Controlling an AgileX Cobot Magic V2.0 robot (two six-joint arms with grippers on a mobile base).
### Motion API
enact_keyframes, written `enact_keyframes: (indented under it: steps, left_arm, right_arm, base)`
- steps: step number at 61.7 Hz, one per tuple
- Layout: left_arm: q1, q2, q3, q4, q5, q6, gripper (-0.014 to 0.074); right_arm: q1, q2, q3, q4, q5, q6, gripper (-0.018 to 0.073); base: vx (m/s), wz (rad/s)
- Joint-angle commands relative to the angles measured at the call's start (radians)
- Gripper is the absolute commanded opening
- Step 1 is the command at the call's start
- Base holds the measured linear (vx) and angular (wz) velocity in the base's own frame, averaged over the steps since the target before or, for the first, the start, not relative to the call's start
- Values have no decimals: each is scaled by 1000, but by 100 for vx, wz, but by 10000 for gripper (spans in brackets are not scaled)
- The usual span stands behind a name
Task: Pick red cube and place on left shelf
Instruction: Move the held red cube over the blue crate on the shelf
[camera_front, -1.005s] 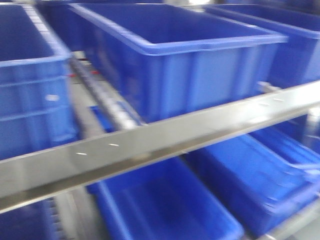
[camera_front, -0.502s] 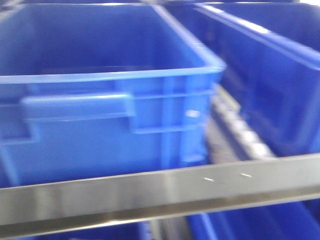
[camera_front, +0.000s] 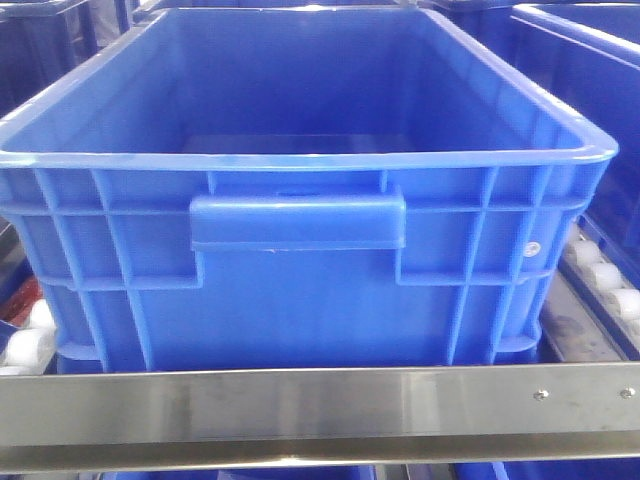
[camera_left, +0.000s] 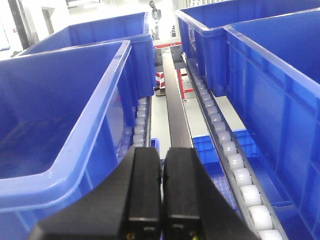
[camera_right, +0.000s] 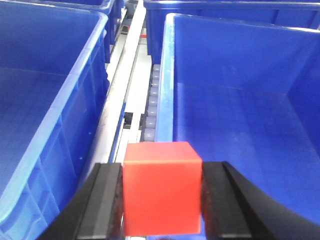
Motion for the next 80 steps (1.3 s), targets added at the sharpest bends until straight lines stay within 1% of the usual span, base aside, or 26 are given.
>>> enact_keyframes:
  steps: [1, 80]
  left_arm:
    - [-5, 7, 22, -5, -91, 1, 106]
    - [-5, 7, 22, -5, -91, 1, 106]
  right_arm:
    - [-7, 11, -33, -8, -87, -2, 60]
    - [-7, 11, -33, -8, -88, -2, 60]
  base:
    - [0, 0]
    - [0, 0]
